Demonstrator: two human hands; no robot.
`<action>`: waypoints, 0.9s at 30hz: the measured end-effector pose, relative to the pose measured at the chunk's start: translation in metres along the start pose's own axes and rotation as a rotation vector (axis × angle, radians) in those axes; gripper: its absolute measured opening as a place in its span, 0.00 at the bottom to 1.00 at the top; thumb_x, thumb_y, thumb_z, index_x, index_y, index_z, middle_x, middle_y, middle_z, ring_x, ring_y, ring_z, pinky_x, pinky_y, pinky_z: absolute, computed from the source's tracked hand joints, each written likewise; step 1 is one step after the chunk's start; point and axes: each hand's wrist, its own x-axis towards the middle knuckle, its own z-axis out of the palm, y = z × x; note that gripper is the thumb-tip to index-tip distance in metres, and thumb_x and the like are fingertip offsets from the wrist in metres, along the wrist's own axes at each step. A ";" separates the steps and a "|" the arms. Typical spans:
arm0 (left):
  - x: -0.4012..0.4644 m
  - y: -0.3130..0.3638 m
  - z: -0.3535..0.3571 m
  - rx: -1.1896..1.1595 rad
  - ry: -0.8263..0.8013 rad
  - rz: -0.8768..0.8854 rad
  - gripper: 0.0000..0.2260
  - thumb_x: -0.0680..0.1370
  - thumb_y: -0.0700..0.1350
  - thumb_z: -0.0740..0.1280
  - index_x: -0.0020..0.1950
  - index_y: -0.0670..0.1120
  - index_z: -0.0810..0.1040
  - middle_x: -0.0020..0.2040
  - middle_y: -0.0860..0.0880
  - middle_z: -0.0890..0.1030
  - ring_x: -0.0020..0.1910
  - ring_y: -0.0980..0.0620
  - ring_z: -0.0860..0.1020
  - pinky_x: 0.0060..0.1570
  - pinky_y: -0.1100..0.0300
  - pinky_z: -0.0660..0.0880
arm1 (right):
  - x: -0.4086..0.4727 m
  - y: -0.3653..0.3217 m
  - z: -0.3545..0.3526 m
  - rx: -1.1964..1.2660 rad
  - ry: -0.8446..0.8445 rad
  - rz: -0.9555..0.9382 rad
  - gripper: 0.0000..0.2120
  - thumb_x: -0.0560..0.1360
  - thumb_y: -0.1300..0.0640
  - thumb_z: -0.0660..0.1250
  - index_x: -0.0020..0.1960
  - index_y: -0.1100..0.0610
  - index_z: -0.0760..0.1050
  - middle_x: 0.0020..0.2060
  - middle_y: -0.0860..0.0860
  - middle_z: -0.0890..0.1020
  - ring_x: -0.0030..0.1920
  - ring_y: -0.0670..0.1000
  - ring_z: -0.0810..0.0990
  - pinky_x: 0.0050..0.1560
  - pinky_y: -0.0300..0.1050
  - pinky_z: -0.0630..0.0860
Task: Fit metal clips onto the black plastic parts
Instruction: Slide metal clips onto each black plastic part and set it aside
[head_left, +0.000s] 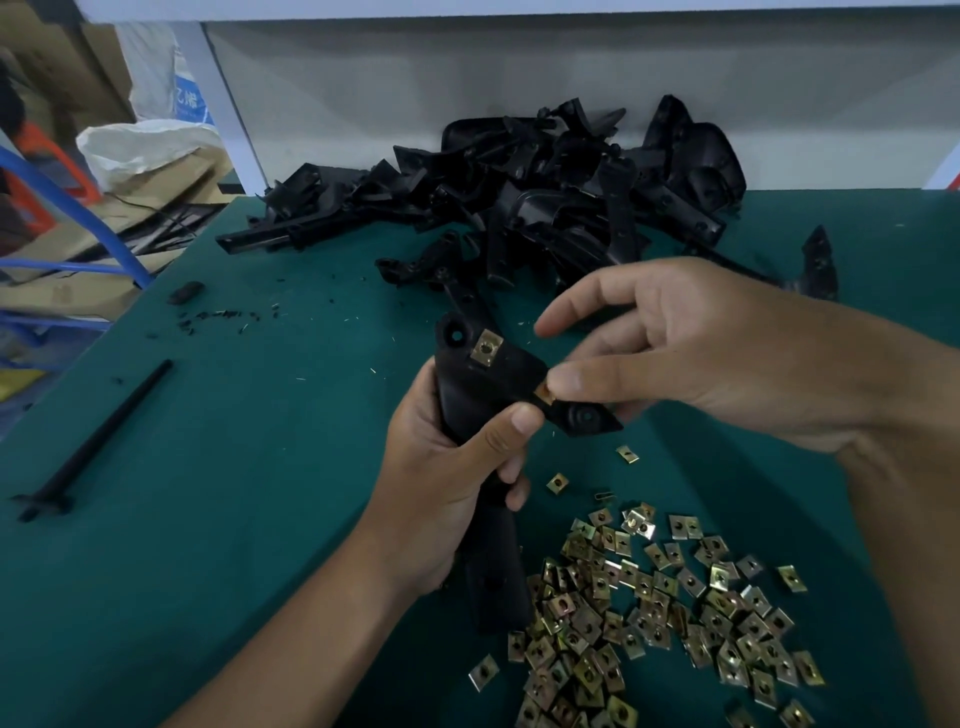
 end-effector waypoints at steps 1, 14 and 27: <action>0.000 0.000 0.000 0.003 0.019 0.004 0.08 0.73 0.45 0.74 0.47 0.50 0.76 0.35 0.51 0.75 0.28 0.54 0.70 0.27 0.60 0.72 | -0.002 0.000 -0.004 0.010 -0.021 0.021 0.22 0.71 0.45 0.75 0.62 0.52 0.76 0.47 0.51 0.88 0.47 0.48 0.87 0.46 0.37 0.82; -0.004 0.018 0.012 0.060 -0.018 -0.034 0.13 0.82 0.56 0.64 0.60 0.52 0.82 0.54 0.47 0.84 0.51 0.46 0.84 0.43 0.53 0.81 | -0.046 0.015 -0.007 0.214 0.260 -0.069 0.12 0.65 0.49 0.73 0.48 0.50 0.85 0.43 0.53 0.88 0.42 0.47 0.86 0.41 0.37 0.81; -0.082 -0.026 0.177 0.003 -0.582 -0.218 0.11 0.80 0.60 0.63 0.56 0.60 0.81 0.54 0.50 0.86 0.55 0.46 0.84 0.48 0.31 0.79 | -0.291 0.054 0.061 0.434 1.097 -0.019 0.03 0.72 0.58 0.74 0.45 0.52 0.86 0.37 0.51 0.84 0.35 0.47 0.80 0.38 0.38 0.78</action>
